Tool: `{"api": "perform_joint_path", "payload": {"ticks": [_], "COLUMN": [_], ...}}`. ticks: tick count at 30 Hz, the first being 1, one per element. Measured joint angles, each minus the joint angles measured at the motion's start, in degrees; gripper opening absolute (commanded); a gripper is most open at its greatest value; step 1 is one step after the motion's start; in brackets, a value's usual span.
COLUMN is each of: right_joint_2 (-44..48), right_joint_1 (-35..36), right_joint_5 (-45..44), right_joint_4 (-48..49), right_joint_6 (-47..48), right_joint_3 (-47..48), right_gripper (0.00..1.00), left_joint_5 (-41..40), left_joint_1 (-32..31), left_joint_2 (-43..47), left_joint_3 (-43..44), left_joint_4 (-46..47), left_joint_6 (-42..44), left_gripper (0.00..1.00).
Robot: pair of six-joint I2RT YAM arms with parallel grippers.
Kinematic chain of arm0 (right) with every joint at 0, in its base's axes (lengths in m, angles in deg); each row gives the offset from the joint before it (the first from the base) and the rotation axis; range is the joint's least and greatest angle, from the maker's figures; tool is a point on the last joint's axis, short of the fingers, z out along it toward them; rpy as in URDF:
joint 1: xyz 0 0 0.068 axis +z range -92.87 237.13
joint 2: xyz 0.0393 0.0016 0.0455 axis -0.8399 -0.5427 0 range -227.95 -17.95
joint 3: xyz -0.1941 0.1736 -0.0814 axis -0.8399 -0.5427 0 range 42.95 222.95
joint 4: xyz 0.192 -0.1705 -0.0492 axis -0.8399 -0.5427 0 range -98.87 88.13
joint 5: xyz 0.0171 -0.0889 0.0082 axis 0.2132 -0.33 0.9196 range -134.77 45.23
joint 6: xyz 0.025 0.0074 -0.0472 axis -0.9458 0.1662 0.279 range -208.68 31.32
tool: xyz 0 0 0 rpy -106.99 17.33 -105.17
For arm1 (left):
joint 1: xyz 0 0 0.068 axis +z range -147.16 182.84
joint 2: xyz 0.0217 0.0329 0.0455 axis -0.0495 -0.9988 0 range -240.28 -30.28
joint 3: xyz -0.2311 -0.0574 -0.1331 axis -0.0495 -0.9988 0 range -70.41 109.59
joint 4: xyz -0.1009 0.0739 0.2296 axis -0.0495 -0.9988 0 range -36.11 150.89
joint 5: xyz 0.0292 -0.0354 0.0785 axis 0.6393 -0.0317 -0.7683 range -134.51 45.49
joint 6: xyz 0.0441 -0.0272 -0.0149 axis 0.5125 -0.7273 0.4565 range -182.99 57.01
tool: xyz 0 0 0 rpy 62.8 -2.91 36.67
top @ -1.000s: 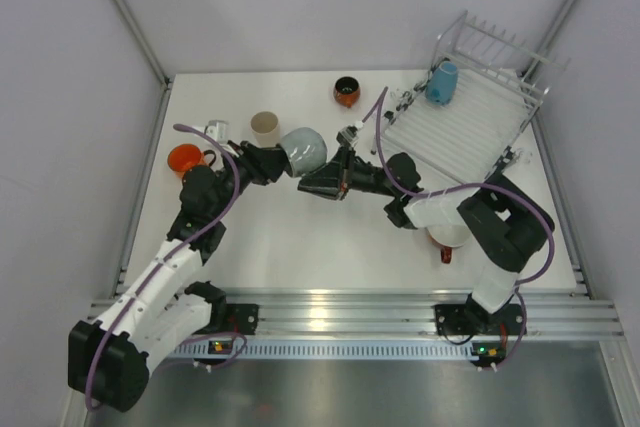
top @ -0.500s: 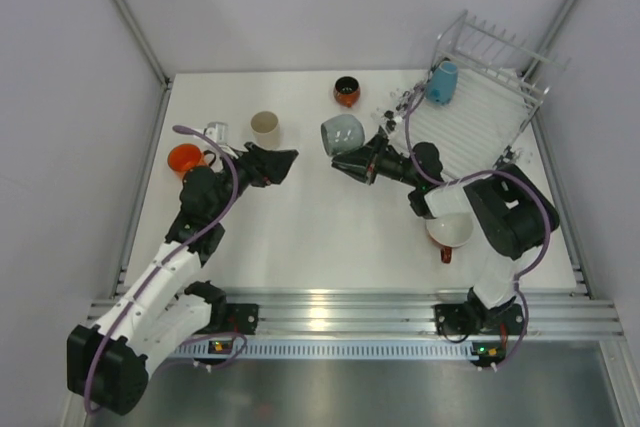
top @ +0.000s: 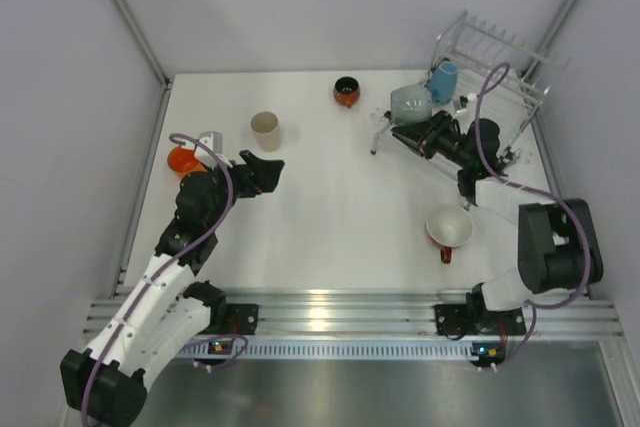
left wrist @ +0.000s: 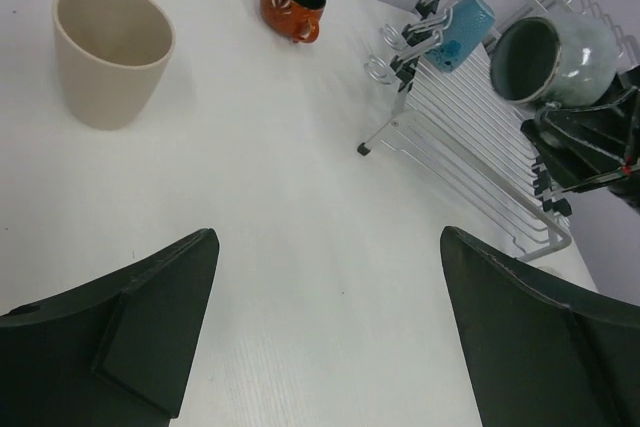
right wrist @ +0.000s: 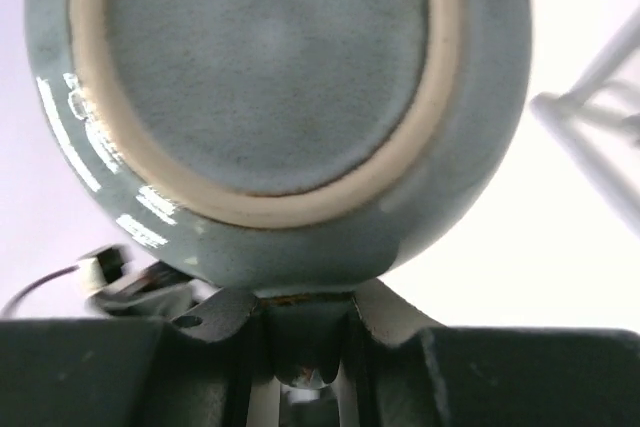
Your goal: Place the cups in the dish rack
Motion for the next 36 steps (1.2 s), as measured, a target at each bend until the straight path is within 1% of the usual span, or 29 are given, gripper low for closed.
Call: {"api": "perform_joint_path", "payload": {"ticks": [1,2,4,5,9,14,18,21,29,36], "right_joint_2": [2.9,6.0,9.4,10.7,12.9,10.0,8.0,6.5,0.2,-6.4], "right_joint_1": [-0.4,-0.4,0.3,0.4,0.4,0.7,1.2,1.4,1.5,1.0], "right_joint_5": [-2.1,-5.6,-13.8,-17.2,-29.6,-44.2,-51.1,-54.9,-59.7,-62.1], "right_joint_4": [-6.8,-17.4,-31.2,-36.0,-50.3,-62.9,-68.8,-70.4,-68.8,-68.4], "right_joint_6": [4.9,11.4,21.4,25.4,36.7,44.1,46.4,47.6,49.1,49.3], "right_joint_3": [1.1,4.0,9.2,11.3,16.6,19.8,19.8,20.0,21.5,26.0], "right_gripper": [0.0,0.0,0.0,0.0,0.0,0.0,0.0,0.0,0.0,0.0], "left_joint_5": [-0.4,-0.9,-1.4,-1.5,-1.5,-1.4,-1.5,-1.7,-1.9,-1.9], "left_joint_1": [0.0,0.0,0.0,0.0,0.0,0.0,0.0,0.0,0.0,0.0], "left_joint_2": [0.0,0.0,-0.3,-0.3,0.2,0.2,0.2,0.3,0.7,1.8], "left_joint_3": [0.0,0.0,0.0,0.0,-0.7,-2.0,-3.1,-3.7,-4.0,-4.0], "left_joint_4": [-0.4,-1.0,-1.5,-1.7,-1.3,-1.2,-1.2,-1.2,-1.2,-1.2], "left_joint_6": [0.0,0.0,0.0,0.0,-0.1,-0.5,-0.5,-0.5,-0.3,-0.2], "left_gripper": [0.98,0.98,0.98,0.98,0.98,0.98,0.98,0.98,0.98,0.98]}}
